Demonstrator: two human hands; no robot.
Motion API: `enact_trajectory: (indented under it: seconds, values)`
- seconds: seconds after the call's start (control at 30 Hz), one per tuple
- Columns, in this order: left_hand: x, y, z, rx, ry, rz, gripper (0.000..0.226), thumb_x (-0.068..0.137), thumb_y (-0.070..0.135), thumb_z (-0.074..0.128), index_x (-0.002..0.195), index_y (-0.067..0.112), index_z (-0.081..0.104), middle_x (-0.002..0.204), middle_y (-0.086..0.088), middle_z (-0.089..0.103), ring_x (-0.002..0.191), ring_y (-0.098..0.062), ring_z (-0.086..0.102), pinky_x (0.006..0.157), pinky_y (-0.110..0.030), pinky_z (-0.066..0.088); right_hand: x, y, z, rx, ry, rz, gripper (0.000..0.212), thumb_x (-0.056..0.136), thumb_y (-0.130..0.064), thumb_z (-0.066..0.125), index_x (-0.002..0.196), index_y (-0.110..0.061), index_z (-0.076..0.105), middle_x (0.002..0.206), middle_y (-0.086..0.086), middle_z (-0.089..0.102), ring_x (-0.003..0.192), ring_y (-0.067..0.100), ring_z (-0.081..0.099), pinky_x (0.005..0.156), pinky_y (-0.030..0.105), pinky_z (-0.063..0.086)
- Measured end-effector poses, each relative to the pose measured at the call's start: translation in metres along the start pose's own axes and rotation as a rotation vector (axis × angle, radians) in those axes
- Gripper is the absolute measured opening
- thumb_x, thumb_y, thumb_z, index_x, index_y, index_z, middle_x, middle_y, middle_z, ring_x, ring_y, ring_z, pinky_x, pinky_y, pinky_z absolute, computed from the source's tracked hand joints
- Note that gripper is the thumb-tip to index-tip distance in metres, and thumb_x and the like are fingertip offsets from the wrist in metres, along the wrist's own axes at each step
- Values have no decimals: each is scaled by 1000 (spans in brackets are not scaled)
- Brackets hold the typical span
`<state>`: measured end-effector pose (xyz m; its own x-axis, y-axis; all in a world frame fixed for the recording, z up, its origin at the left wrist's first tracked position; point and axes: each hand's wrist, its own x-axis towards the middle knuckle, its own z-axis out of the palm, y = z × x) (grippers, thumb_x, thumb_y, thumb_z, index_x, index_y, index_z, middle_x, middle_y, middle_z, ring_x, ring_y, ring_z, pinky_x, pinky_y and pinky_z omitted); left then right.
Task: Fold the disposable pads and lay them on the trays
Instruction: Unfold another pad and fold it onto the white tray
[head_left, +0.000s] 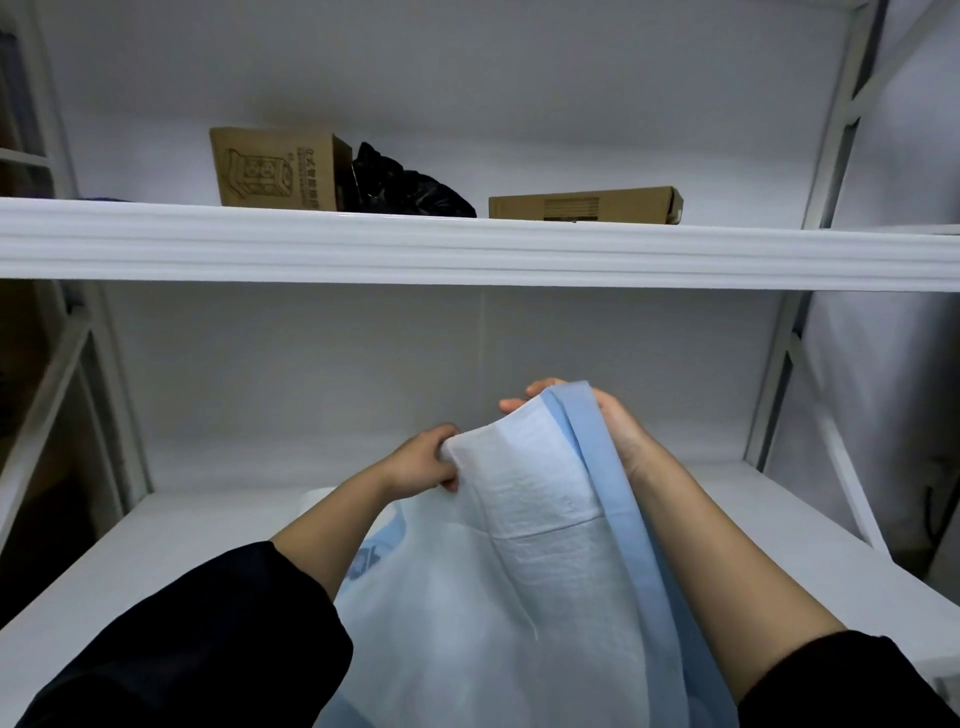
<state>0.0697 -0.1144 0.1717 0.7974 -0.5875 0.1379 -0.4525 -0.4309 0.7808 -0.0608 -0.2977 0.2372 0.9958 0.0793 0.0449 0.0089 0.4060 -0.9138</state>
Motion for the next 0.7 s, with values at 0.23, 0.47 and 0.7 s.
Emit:
enact_trajectory:
  seconds: [0.23,0.47,0.7]
  values:
    - [-12,-13,-6,-11,160,-55,16,82,3,54,71,13,58,68,-2,60,64,-15,60,61,-22,45,-2,-8,-5,-72,76,-94,22,94,-19,46,90,-10,65,105,15,71,95,25,70,83,34,54]
    - [-29,-10,-31,60,548,-69,5,79,10,56,75,10,59,65,-3,56,62,-20,47,55,-27,35,8,-18,-9,-391,404,-363,8,89,-10,62,89,-13,70,67,-3,68,57,10,59,52,18,46]
    - [-43,4,-66,256,675,-38,6,81,20,55,78,17,59,69,-2,59,72,-25,55,63,-27,39,16,-27,-12,-596,409,-483,12,91,-14,59,88,-15,70,71,-7,69,57,-2,58,51,14,43]
